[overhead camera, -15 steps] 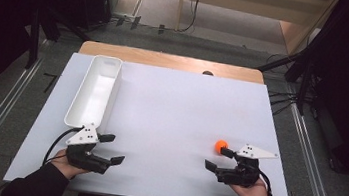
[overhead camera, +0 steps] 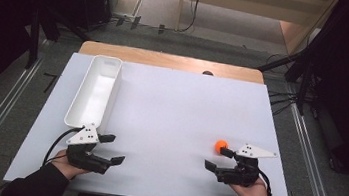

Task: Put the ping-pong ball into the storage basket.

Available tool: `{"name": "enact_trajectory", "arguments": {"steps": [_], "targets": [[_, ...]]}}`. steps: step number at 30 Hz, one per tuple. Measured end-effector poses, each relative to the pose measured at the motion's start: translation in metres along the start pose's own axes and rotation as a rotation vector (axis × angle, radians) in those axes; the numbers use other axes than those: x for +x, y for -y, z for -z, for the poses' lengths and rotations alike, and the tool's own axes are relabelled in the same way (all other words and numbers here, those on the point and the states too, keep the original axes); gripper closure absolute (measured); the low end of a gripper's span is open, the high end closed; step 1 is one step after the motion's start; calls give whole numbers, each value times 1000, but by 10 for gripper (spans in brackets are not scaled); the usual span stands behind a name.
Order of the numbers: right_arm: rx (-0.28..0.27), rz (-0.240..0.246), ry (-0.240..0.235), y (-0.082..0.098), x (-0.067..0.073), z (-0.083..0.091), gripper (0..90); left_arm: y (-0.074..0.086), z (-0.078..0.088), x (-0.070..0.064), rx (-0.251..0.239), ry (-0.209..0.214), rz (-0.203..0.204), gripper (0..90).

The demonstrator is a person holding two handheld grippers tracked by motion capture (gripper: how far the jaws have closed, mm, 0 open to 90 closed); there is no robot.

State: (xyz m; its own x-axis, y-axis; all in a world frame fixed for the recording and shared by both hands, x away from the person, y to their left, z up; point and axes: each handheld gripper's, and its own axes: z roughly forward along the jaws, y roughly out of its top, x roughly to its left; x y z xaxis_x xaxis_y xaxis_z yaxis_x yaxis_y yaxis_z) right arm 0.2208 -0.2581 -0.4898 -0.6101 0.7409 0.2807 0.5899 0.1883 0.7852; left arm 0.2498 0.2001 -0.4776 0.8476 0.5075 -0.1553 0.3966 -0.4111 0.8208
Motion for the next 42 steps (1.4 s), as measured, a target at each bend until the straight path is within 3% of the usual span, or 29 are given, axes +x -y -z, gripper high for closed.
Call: {"name": "enact_trajectory", "arguments": {"steps": [42], "targets": [[9, 3, 0, -1, 0, 0, 158, 0, 0, 0, 4, 5, 2, 193]]}}
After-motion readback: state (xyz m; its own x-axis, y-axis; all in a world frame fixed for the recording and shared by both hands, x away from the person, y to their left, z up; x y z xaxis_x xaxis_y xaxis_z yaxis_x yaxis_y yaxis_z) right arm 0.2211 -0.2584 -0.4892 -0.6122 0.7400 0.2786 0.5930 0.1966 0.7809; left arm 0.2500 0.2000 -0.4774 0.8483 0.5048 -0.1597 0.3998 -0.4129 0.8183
